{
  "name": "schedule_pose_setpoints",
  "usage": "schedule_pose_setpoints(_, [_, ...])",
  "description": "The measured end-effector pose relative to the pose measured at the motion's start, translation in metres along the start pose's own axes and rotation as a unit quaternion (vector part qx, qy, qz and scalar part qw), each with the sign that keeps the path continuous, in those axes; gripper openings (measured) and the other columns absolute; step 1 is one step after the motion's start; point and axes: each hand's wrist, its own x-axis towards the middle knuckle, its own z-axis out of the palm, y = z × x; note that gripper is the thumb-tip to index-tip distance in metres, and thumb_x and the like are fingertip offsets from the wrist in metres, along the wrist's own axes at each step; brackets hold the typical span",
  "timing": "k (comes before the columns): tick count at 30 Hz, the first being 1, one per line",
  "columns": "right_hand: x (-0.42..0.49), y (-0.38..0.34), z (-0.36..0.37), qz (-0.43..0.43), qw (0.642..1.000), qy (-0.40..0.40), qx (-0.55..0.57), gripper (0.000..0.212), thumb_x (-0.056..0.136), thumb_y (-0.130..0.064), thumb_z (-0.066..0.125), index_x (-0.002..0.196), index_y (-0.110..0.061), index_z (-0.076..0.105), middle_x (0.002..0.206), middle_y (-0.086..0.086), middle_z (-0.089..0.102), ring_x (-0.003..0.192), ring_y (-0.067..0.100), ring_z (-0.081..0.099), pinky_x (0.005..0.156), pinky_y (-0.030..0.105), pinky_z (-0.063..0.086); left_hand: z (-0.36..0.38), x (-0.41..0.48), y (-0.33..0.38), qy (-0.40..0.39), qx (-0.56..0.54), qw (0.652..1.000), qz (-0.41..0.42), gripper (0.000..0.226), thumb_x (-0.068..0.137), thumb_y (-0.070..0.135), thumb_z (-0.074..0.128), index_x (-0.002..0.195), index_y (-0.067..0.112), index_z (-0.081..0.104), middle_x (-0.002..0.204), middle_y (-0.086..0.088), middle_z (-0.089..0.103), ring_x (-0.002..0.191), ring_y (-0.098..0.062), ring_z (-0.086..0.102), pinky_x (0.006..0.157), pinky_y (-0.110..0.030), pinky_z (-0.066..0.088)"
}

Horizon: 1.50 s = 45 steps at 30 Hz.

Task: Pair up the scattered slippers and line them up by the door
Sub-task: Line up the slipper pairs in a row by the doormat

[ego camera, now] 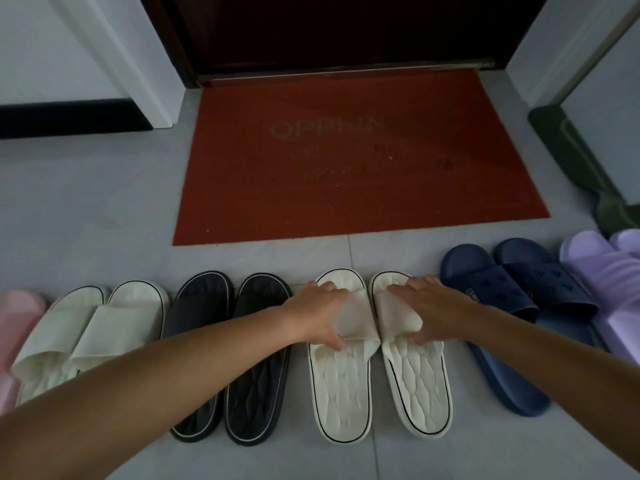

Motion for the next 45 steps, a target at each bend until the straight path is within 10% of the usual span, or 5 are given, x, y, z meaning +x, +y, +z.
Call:
schedule_pose_setpoints(9, [0.004, -0.001, 0.000, 0.005, 1.000, -0.016, 0.022, 0.109, 0.064, -0.057, 0.071, 0.146, -0.033, 0.003, 0.137, 0.003, 0.033, 0.132, 0.028, 0.026, 0.095, 0.044, 0.044, -0.040, 0.006, -0.044, 0.030, -0.146, 0.988, -0.042, 0.056, 0.094, 0.045, 0.047, 0.142, 0.019, 0.036, 0.144, -0.005, 0.045, 0.128, -0.021, 0.046, 0.102, -0.031, 0.036])
schedule_pose_setpoints(18, [0.007, -0.009, -0.001, 0.006, 0.999, -0.019, 0.047, 0.108, 0.062, -0.062, 0.072, 0.146, -0.037, 0.009, 0.137, -0.002, 0.033, 0.129, 0.021, 0.029, 0.097, 0.041, 0.044, 0.002, -0.006, -0.020, 0.008, 0.100, 0.994, 0.040, 0.095, 0.064, 0.058, 0.072, 0.142, 0.025, 0.027, 0.132, -0.006, 0.045, 0.121, -0.029, 0.042, 0.098, -0.041, 0.040])
schedule_pose_setpoints(45, [0.001, -0.024, -0.015, -0.021, 0.999, -0.017, 0.019, 0.111, 0.067, -0.064, 0.069, 0.148, -0.030, 0.003, 0.148, 0.003, 0.025, 0.134, 0.024, 0.027, 0.099, 0.042, 0.039, -0.015, -0.013, -0.005, -0.008, 0.055, 0.998, 0.026, 0.109, 0.065, 0.063, 0.070, 0.147, 0.019, 0.012, 0.147, -0.005, 0.026, 0.135, -0.026, 0.025, 0.111, -0.040, 0.028])
